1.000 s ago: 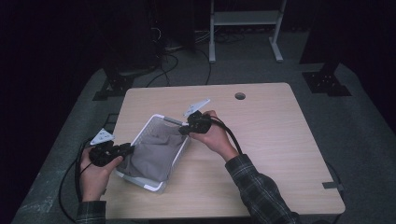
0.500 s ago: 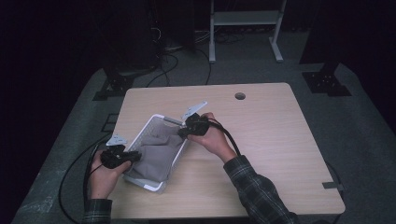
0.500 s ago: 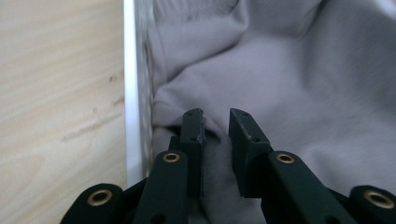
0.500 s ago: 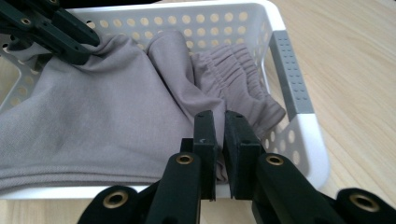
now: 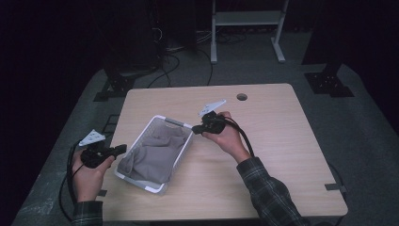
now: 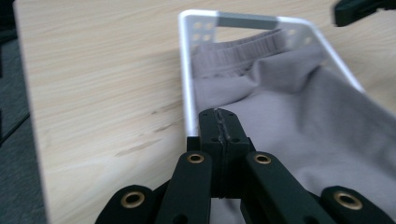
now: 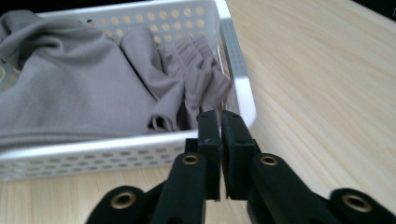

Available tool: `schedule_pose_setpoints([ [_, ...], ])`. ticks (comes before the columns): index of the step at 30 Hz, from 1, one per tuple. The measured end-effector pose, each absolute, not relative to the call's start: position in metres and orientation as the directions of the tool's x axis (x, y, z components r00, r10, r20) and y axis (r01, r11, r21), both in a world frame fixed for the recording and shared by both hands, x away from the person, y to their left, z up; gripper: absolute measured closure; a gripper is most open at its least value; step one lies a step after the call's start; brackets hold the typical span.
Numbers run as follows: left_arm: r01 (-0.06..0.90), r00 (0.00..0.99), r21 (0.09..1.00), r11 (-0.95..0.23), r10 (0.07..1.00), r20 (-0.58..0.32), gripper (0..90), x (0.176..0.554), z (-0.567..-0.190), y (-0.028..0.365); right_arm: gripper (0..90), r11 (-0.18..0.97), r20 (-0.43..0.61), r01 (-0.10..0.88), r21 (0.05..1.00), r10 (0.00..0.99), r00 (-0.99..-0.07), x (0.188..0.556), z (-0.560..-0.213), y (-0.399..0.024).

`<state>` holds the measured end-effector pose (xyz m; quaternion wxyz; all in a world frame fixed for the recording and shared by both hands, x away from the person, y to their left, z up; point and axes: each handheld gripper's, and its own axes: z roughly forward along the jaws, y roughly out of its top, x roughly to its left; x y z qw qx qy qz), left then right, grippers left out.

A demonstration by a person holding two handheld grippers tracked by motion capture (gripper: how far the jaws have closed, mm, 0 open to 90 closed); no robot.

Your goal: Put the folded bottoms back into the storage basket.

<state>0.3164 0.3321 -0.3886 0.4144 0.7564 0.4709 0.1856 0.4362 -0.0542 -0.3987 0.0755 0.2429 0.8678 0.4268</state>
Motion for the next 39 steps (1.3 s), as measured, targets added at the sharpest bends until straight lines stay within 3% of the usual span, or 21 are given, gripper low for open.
schedule_pose_setpoints([
  [7, 0.602, 0.431, 0.781, -0.170, 0.892, -0.138, 90.0, 0.323, -0.406, 0.351, 89.2, 0.513, 0.096, 0.382, 0.769, 0.498, -0.862, 0.436, -0.409, -0.066],
  [15, 0.637, 0.436, 0.755, -0.154, 0.880, -0.189, 89.4, 0.332, -0.423, 0.352, 89.0, 0.511, 0.119, 0.407, 0.757, 0.505, -0.855, 0.434, -0.426, -0.068],
  [39, 0.645, 0.538, 0.721, -0.254, 0.821, -0.192, 88.4, 0.345, -0.432, 0.301, 87.9, 0.521, 0.121, 0.422, 0.742, 0.515, -0.848, 0.436, -0.439, -0.067],
])
